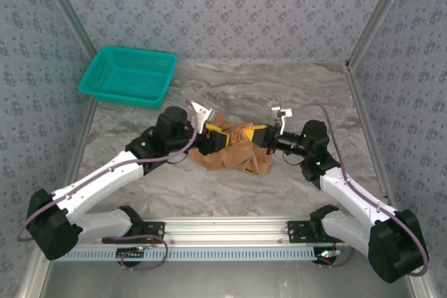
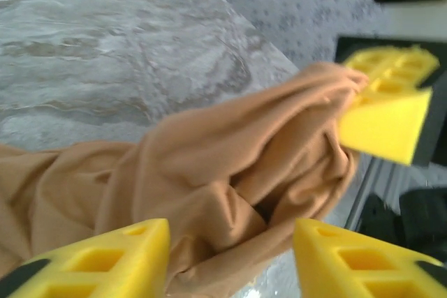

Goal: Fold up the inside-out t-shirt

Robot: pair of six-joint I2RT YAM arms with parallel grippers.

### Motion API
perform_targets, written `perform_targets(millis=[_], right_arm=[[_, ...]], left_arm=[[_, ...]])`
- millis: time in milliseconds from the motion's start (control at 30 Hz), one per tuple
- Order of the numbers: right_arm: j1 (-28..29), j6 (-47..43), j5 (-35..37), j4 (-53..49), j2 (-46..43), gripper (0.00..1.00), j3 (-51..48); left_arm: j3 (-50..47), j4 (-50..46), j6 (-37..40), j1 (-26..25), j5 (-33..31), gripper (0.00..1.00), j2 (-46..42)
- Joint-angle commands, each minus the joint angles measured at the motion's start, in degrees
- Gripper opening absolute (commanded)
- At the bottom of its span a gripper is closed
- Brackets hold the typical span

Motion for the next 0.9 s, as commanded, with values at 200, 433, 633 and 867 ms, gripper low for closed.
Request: perform_targets(millis=[200,433,633,867], right_arm=[[-0.04,0.24,1.06,1.64,-0.72,0.00,0.45],[0.14,-1.54,1.30,-0.99,-2.51,0.00,-0.20],[-1.19,-4.45,1.01,-6.59,-4.95,0.00,-0.53],[-2.27,-17.41,15.89,-25.22,-8.96,0.00,1.81]], left_arm=[[3.47,3.75,-2.90,-0.08,8.20,0.42,8.50],[4.09,7.68,-4.93,0.09,9.70,0.32,11.89],[3.40,12.24,-7.07,2.25,14.13,0.00,12.09],[-4.30,28.37,-14.14,6.65,27.03,0.00,3.39]])
